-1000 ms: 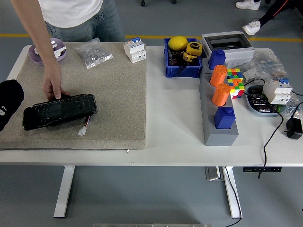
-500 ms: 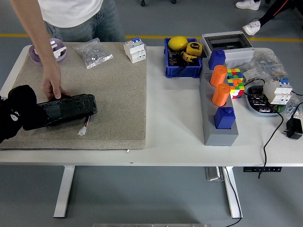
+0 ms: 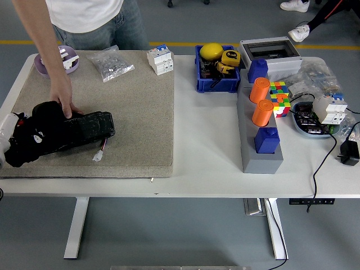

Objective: Pick the rag up,wipe the panel,place it on the desk

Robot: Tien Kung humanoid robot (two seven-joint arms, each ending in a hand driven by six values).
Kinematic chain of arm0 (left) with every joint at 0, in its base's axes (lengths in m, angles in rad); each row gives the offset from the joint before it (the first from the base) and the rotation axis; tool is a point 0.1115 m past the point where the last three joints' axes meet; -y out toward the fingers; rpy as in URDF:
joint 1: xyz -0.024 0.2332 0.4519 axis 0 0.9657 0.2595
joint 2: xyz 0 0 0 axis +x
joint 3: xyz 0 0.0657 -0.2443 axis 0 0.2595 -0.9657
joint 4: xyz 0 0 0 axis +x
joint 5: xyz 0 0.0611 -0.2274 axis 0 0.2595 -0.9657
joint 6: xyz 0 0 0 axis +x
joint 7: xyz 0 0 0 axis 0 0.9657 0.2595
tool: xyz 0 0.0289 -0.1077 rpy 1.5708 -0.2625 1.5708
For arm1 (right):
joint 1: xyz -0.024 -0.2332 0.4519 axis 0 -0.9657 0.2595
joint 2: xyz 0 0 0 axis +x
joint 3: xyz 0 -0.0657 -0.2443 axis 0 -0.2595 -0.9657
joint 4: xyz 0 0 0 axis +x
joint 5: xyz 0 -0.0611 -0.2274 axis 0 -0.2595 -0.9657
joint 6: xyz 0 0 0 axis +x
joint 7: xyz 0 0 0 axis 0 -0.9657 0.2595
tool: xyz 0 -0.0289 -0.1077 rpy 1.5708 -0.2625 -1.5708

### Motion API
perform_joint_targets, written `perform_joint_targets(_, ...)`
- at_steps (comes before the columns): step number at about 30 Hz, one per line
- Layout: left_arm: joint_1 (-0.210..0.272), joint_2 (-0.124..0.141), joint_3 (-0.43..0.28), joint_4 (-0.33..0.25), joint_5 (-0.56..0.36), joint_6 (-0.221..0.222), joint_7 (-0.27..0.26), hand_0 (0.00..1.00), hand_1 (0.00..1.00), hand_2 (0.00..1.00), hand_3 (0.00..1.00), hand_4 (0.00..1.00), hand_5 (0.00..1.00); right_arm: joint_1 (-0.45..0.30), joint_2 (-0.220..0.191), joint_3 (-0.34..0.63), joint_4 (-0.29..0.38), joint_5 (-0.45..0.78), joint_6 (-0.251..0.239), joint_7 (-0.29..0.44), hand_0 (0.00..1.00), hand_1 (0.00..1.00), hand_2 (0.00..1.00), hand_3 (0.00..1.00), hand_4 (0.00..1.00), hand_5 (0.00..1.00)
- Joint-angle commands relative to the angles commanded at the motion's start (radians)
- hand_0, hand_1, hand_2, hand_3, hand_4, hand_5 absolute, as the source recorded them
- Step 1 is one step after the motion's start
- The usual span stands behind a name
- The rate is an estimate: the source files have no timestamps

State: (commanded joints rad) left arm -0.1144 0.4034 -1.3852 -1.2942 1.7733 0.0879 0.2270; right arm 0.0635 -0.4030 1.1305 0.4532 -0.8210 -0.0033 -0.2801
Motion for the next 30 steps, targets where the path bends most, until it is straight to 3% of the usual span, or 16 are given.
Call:
perform_joint_targets(16,-0.056,-0.013,0.102,0.005,-0.024,0.003,-0.002,0.266,0.276,0.545,0.447,0.050,0.002,-0.001,-0.003,-0.008,0.001,0.002,0.002,0.000,0.759,0.592,0.701,0.682,0.998,0.634)
perform_joint_targets(30,-0.164,-0.021,0.254,0.012,-0.002,-0.013,0.026,0.268,0.275,0.543,0.446,0.051,0.002,0.005,-0.006,-0.015,0.002,0.011,0.005,0.002,0.758,0.589,0.701,0.683,0.998,0.636)
